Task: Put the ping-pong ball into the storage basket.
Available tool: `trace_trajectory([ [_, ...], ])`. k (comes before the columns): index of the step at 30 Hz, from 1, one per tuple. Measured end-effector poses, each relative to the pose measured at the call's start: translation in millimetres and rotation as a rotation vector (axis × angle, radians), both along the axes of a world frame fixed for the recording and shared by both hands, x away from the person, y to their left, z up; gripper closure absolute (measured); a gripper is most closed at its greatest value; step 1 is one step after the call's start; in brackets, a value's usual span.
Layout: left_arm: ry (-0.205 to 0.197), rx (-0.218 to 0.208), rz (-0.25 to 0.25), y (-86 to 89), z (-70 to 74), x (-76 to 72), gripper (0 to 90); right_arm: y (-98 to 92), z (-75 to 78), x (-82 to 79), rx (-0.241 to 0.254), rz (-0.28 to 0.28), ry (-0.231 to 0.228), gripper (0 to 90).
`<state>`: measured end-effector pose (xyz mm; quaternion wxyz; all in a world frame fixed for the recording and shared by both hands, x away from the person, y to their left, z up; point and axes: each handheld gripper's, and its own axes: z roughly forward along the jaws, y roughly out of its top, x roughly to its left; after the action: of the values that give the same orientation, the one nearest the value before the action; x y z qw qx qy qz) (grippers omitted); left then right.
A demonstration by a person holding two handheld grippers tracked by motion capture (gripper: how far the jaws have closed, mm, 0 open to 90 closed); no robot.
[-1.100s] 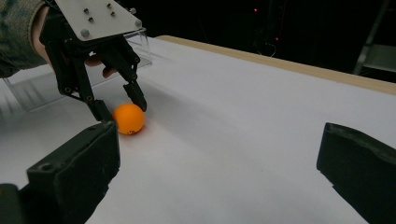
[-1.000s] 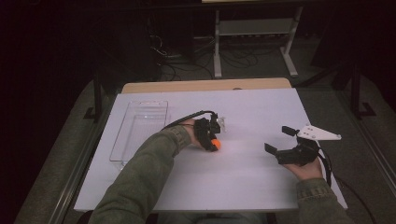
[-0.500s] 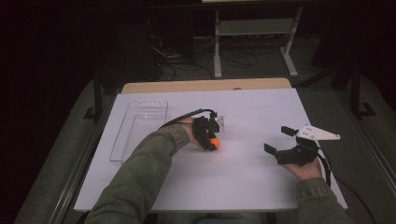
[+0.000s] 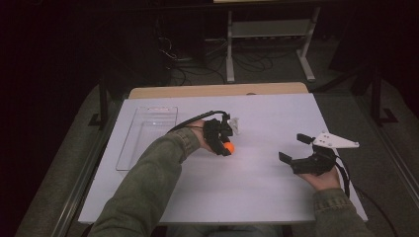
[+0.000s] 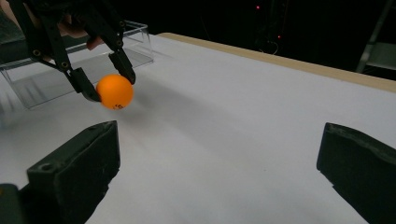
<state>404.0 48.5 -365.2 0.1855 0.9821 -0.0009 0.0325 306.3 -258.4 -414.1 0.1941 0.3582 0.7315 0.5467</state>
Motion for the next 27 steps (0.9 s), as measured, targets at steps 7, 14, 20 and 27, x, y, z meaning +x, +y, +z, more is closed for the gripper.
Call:
trace_trajectory([
  [7,-0.009,-0.002,-0.002,2.6,10.7,-4.1,50.5,0.3,-0.2,0.2,-0.002,0.003,0.001,0.0],
  [14,-0.027,-0.006,-0.013,7.5,22.5,-9.4,50.5,0.7,-0.4,0.3,-0.004,0.002,0.003,0.0],
  [20,-0.042,-0.019,-0.008,12.4,36.5,-11.7,50.5,0.2,-0.4,0.2,-0.005,0.0,0.003,0.0],
  [27,-0.056,-0.022,-0.003,15.7,50.0,-15.2,50.5,0.5,-0.3,0.2,-0.004,0.004,0.003,0.0],
])
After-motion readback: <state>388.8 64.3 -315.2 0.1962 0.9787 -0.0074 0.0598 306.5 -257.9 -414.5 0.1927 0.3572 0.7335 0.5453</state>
